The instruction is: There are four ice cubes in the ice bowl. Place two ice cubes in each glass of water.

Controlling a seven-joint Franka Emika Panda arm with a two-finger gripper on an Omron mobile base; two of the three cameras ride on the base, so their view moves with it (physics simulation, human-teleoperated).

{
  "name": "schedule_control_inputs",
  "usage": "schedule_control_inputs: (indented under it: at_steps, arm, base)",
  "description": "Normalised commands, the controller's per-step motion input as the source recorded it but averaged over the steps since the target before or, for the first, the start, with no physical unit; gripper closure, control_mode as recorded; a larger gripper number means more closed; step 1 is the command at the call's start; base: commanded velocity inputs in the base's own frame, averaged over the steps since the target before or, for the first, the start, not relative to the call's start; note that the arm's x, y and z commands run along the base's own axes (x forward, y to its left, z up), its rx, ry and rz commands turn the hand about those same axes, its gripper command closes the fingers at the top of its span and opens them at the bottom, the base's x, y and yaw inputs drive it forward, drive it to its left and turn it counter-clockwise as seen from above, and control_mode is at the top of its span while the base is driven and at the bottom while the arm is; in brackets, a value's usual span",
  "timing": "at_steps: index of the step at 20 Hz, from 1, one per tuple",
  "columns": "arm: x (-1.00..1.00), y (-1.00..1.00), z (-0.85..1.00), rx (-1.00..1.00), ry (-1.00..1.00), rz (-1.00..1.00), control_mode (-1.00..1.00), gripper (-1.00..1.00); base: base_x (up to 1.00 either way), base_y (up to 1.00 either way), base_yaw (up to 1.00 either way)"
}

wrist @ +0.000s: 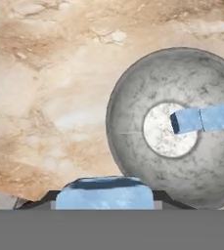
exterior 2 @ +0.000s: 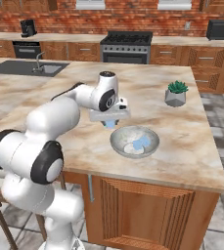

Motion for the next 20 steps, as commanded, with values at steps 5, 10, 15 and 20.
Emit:
schedule_control_inputs:
  at_steps: [5,10,15,20]
  arm:
    - [-0.10,1.00,0.55,0.08,0.00,0.04,-1.00,1.00]
    - [0.00,1.00,0.07,0.00,0.05,0.00,-1.00,1.00]
    - [0.00,1.00,0.00,0.00,0.11,0.00,-1.00,1.00]
    - [0.00,1.00,-0.03,0.00,0.06,0.00,-1.00,1.00]
  base:
    - [0.00,0.00,0.00]
    - [0.00,0.00,0.00]
    - [0.00,0.00,0.00]
    - [0.00,0.00,0.00]
